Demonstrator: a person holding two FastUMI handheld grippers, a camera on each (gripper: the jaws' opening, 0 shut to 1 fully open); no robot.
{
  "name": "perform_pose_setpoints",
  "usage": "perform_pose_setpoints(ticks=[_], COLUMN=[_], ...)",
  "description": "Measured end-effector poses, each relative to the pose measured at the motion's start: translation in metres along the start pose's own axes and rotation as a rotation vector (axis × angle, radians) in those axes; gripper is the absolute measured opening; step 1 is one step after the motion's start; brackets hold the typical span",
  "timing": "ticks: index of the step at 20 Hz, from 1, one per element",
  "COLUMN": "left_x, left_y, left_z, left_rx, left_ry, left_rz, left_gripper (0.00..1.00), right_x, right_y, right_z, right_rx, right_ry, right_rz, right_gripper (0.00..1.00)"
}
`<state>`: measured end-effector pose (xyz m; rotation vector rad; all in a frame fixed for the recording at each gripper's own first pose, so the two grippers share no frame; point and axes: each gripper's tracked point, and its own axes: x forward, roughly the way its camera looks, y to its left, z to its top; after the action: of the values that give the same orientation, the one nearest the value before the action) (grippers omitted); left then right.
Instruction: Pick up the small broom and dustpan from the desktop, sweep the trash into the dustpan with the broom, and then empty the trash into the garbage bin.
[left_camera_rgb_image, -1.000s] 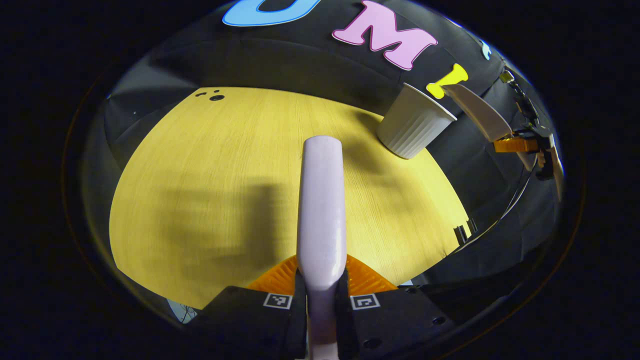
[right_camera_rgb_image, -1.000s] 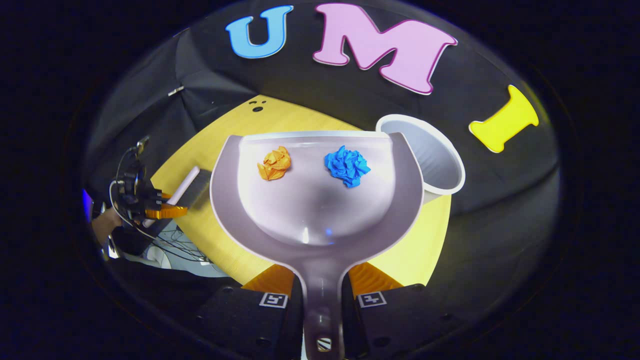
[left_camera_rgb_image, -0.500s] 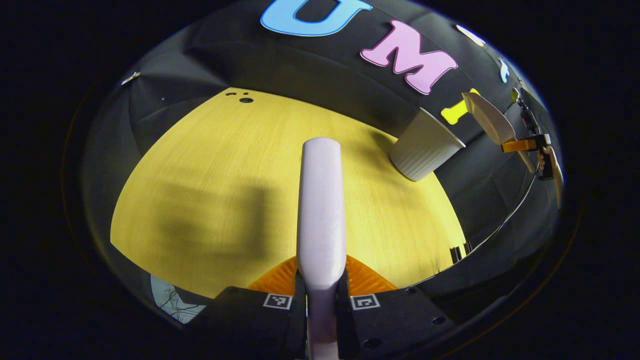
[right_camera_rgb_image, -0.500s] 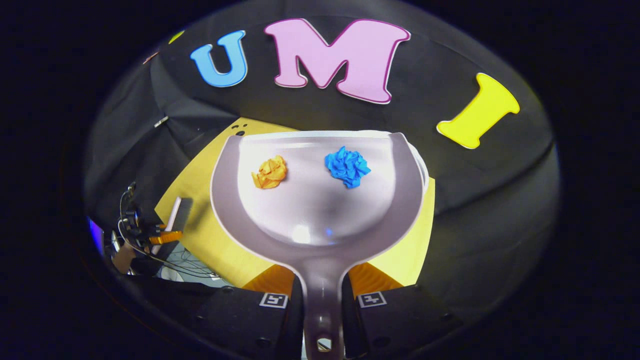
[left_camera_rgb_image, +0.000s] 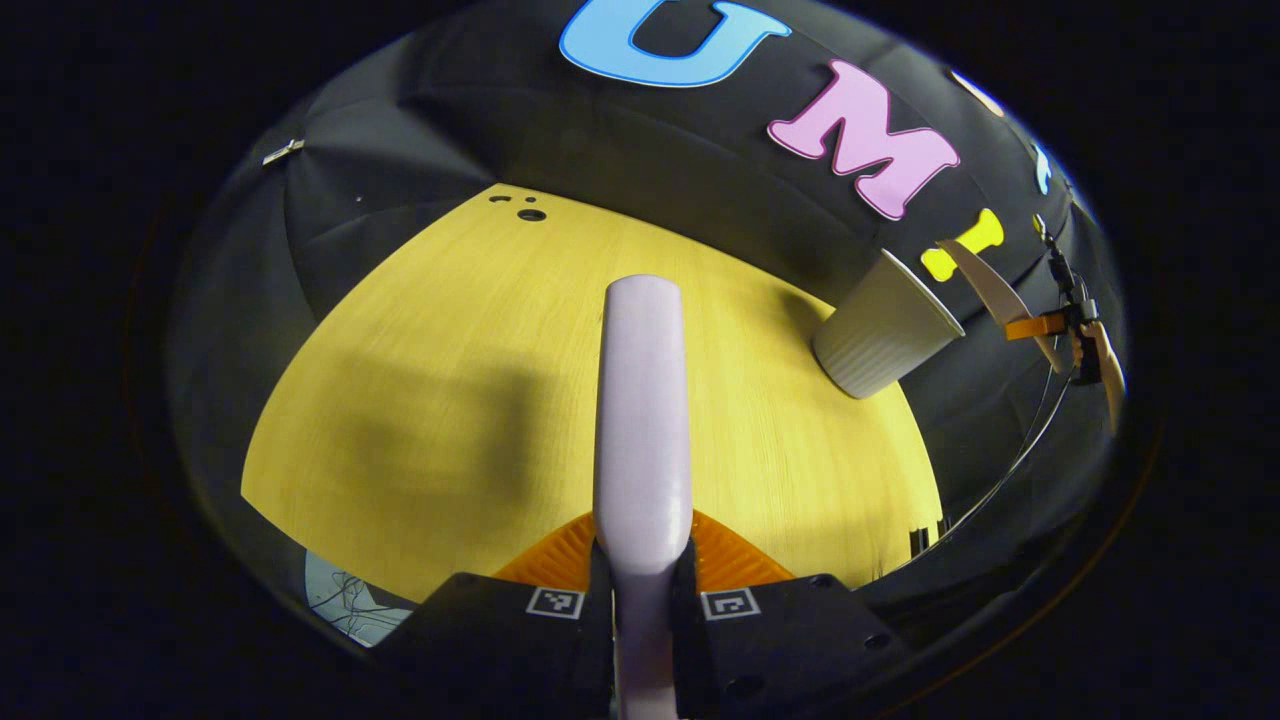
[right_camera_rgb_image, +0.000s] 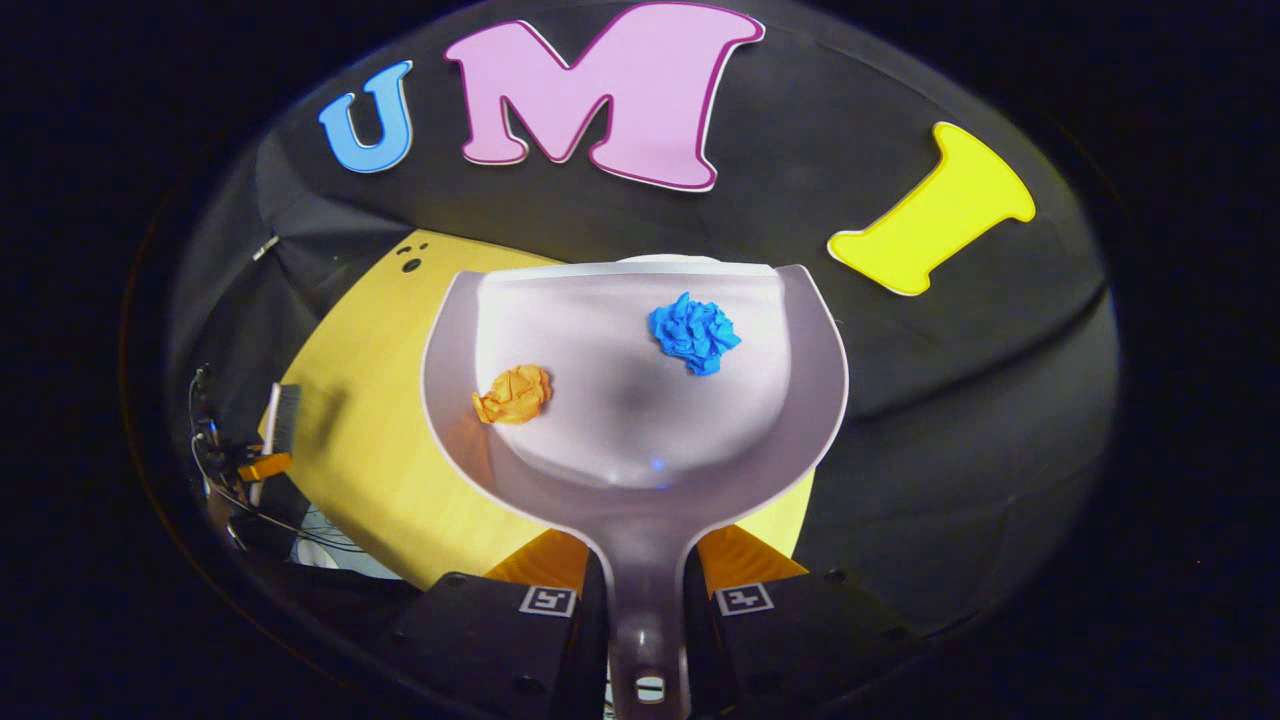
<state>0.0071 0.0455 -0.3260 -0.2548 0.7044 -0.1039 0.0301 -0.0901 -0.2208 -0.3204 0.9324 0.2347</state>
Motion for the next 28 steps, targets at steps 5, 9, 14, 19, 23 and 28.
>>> perform_pose_setpoints(ticks=[5, 9, 14, 19, 23, 28], left_x=[0.005, 0.009, 0.018, 0.023, 0.023, 0.015], left_y=[0.000, -0.014, -0.037, -0.050, -0.042, -0.019], left_z=[0.015, 0.029, 0.054, 0.063, 0.056, 0.055], left_rx=[-0.071, -0.118, -0.068, -0.050, -0.077, -0.122], left_ry=[0.011, 0.021, 0.019, 0.011, 0.020, 0.009], left_rz=[0.049, 0.076, 0.071, 0.040, 0.032, 0.060], left_gripper=[0.27, 0.28, 0.28, 0.28, 0.28, 0.28], right_x=[-0.005, -0.007, -0.008, -0.007, 0.004, 0.017], right_y=[-0.004, -0.012, -0.012, -0.043, -0.043, -0.042], right_z=[0.000, 0.000, -0.009, 0.002, 0.010, 0.008], right_rx=[-0.069, -0.149, -0.286, -0.439, -0.558, -0.781], right_ry=[0.038, 0.068, 0.084, 0.154, 0.190, 0.247], right_rz=[-0.035, -0.077, -0.142, -0.237, -0.284, -0.339], right_gripper=[0.31, 0.36, 0.36, 0.36, 0.35, 0.35])
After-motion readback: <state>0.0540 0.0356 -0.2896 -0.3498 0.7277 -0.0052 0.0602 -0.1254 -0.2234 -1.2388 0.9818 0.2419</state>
